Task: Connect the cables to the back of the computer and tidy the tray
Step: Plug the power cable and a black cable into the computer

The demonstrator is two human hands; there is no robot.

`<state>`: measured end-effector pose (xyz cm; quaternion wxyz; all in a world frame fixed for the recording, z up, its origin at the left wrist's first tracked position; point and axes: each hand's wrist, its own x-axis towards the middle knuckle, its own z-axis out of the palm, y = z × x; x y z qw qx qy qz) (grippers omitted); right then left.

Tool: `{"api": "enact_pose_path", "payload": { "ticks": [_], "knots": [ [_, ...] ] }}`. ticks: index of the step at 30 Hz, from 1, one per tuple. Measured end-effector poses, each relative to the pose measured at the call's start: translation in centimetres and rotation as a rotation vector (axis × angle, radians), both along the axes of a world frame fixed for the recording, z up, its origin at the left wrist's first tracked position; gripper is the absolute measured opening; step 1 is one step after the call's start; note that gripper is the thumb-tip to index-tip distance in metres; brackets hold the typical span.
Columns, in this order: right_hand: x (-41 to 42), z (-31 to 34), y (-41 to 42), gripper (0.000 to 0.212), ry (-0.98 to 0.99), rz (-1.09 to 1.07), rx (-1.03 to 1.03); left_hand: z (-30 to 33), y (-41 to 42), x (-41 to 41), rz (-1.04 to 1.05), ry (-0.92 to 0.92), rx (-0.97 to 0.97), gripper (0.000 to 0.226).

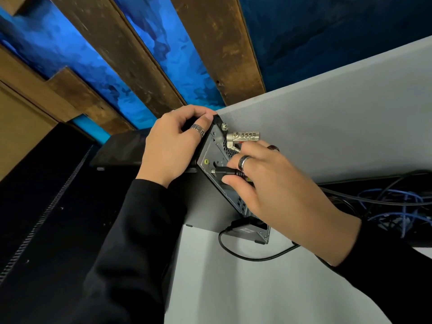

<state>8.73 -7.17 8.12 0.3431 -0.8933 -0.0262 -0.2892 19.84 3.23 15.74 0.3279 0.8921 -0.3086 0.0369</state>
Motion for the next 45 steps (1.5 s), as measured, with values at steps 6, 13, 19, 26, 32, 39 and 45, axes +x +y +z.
{"api": "enact_pose_path", "payload": {
  "ticks": [6,13,19,26,32,39,45],
  "knots": [
    [0.1,0.2,0.4,0.016,-0.068,-0.047,-0.051,0.0,-0.2,0.0,0.022,-0.022,0.001,0.022],
    [0.2,0.6,0.8,0.012,-0.074,-0.072,-0.107,-0.1,-0.2,0.0,0.042,-0.035,0.007,0.024],
    [0.6,0.9,1.1,0.014,-0.15,-0.095,-0.204,-0.3,-0.3,0.1,0.031,-0.028,0.018,0.025],
    [0.7,1.0,1.2,0.008,-0.039,-0.064,-0.172,-0.2,-0.3,0.1,0.059,-0.061,0.04,0.018],
    [-0.2,1.6,0.1,0.029,0.056,-0.022,-0.244,0.1,0.2,-0.6,0.074,-0.048,0.051,0.019],
    [-5.9,2.4,-4.0,0.03,0.17,-0.031,0.035,0.1,0.6,-1.7,0.09,-0.097,0.046,0.023],
    [-13.5,-1.4,-11.3,0.022,0.32,-0.191,0.22,-1.6,1.5,-3.9,0.04,-0.245,-0.049,0.038]
  ]
}}
